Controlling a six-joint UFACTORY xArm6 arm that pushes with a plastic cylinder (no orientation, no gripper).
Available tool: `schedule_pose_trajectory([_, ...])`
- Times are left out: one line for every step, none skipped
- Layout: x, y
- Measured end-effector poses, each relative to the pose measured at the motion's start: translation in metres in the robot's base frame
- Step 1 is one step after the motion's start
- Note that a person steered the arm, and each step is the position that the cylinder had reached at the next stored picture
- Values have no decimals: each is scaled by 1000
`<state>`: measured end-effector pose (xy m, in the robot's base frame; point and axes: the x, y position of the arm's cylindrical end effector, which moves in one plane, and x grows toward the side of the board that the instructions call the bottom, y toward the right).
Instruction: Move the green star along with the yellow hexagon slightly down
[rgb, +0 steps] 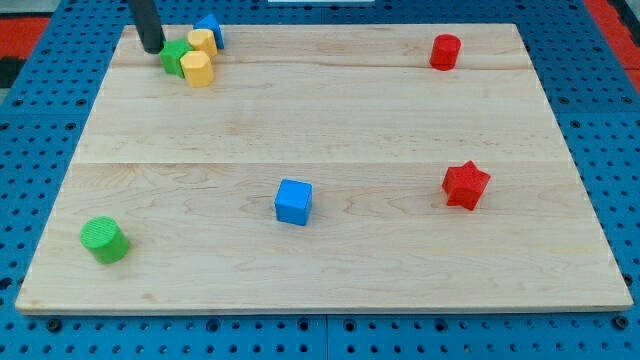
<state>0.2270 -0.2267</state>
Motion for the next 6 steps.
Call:
schedule_pose_trajectory([-14,5])
schedule_pose_trajectory([-11,23])
schedule_pose_trajectory([-6,23])
schedule_pose_trajectory([21,22])
schedule_pose_trajectory([55,22])
schedule_pose_trajectory([83,14])
